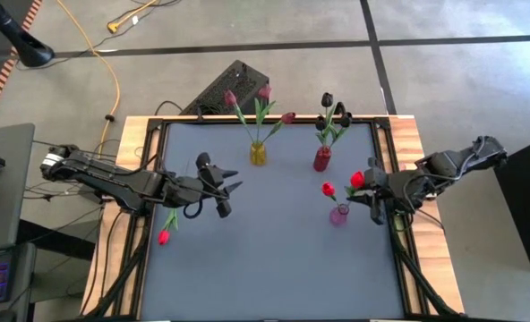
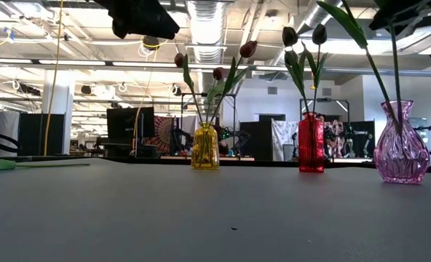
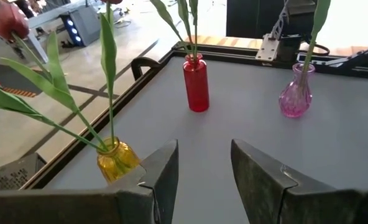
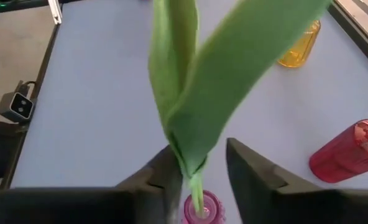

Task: Sort flowers into vase by color
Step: Put the right red flower into the purple vase, then put the red flower into the purple vase

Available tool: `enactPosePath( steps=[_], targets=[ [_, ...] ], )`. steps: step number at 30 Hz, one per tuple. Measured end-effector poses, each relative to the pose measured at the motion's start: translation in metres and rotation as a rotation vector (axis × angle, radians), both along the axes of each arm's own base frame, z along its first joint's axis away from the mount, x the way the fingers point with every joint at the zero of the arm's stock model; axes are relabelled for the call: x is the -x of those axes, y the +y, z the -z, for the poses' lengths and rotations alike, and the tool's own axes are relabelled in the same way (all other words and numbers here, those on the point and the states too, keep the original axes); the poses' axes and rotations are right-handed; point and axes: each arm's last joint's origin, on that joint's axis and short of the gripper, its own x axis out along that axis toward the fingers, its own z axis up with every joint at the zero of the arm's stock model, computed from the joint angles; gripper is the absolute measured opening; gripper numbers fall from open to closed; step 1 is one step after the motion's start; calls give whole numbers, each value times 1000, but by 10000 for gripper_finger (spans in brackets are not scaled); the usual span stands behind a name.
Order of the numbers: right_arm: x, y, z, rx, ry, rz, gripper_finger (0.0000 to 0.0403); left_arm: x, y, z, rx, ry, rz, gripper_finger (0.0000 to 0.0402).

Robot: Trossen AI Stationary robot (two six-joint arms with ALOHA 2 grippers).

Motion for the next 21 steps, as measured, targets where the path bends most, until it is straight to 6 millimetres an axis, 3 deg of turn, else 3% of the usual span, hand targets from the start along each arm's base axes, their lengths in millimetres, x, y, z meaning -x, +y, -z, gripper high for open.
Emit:
enactPosePath(
  steps=[6, 10, 18, 21],
  targets=[
    [2, 0, 3, -19, 44, -5, 237, 0, -1, 1, 22, 8, 22, 137],
    [4, 1, 4, -53, 83, -52, 276, 1, -1, 4, 42, 33, 38, 137],
    [16, -3, -17, -155, 118, -40, 291, 15, -1, 26, 214, 245, 34, 137],
    [19, -4, -23, -179, 113, -23, 291, 27, 0, 40, 337, 366, -84, 137]
  ],
)
